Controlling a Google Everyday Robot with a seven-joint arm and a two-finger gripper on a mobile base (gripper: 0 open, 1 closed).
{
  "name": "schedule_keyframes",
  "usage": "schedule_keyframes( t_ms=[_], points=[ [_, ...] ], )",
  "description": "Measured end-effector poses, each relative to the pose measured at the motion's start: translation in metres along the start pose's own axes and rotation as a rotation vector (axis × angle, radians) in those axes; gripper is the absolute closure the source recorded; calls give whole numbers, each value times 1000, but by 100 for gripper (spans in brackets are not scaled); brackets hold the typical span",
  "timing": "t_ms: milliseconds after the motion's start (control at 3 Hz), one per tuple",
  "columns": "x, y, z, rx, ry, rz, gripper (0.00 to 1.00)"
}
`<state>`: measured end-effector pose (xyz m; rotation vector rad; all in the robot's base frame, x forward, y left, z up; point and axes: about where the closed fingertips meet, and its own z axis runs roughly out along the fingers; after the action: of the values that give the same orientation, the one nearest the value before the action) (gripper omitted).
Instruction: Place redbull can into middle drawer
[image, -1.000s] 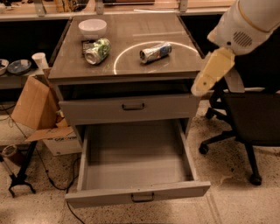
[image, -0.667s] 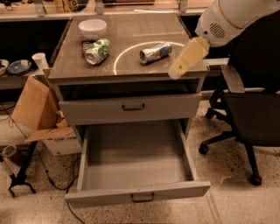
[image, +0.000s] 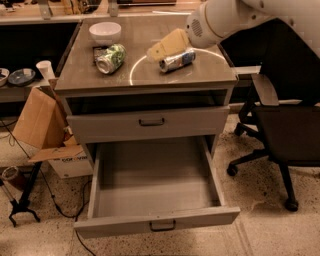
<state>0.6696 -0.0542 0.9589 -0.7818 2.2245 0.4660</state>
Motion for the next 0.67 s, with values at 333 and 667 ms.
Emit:
schedule_keyframes(
  t_ms=[333,667],
  points=[
    [-25,3,20,44,-26,115,0],
    [-26,6,23,38,-24,190,0]
  ],
)
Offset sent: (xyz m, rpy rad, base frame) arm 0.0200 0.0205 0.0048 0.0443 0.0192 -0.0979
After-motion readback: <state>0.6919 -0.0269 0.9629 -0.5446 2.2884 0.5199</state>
